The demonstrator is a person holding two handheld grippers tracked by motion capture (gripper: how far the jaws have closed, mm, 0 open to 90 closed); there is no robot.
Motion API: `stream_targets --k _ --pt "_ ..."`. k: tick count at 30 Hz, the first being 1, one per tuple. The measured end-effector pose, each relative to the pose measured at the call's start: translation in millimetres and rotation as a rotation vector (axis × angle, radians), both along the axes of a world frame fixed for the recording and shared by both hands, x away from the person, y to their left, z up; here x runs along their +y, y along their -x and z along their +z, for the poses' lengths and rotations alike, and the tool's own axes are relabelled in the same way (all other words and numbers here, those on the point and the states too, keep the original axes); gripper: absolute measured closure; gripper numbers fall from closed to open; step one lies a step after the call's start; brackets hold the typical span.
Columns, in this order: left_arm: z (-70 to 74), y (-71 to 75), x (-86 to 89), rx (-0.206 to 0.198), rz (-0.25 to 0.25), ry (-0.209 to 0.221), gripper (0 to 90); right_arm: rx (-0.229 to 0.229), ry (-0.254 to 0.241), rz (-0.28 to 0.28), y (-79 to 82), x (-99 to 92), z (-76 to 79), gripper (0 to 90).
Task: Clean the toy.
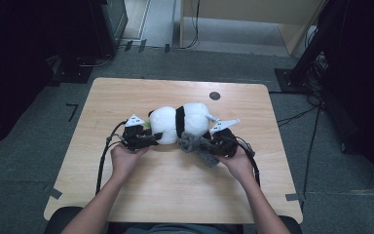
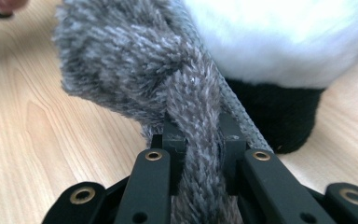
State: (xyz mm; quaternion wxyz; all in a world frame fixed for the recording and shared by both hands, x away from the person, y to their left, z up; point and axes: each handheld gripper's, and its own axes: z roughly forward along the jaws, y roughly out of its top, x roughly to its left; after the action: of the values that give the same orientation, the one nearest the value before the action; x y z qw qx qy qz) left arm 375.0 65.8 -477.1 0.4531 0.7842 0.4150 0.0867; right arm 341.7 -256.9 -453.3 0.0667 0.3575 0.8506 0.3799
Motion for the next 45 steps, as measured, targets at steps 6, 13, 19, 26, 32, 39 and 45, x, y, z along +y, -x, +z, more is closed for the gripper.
stream_targets --k 6,13,19,26,32,39,45 --pt "0.1 0.3 -0.2 -0.002 0.000 -0.004 58.5 -0.071 -0.052 -0.053 0.0 -8.8 24.9 79.3" --pt "-0.1 0.5 -0.8 -0.001 0.004 -0.001 58.6 -0.140 -0.133 -0.200 -22.4 -27.3 55.1 79.3" --pt "-0.1 0.5 -0.8 -0.002 0.004 -0.002 58.6 -0.182 -0.118 -0.314 -45.4 -32.4 65.2 79.0" --pt "-0.1 0.0 -0.1 0.000 0.000 -0.004 58.6 -0.168 -0.032 -0.319 -67.6 -20.5 47.3 79.1" --pt "-0.5 -0.4 -0.1 -0.001 0.000 -0.001 58.6 -0.127 -0.041 -0.337 -74.3 -19.1 33.7 79.5" --pt "-0.8 -0.5 -0.2 -0.004 0.004 0.001 58.6 -0.119 -0.007 -0.348 -75.9 -13.3 26.2 79.9" --pt "-0.7 -0.7 0.4 -0.012 0.001 -0.005 58.7 -0.120 -0.031 -0.376 -71.7 -15.2 16.4 80.1"
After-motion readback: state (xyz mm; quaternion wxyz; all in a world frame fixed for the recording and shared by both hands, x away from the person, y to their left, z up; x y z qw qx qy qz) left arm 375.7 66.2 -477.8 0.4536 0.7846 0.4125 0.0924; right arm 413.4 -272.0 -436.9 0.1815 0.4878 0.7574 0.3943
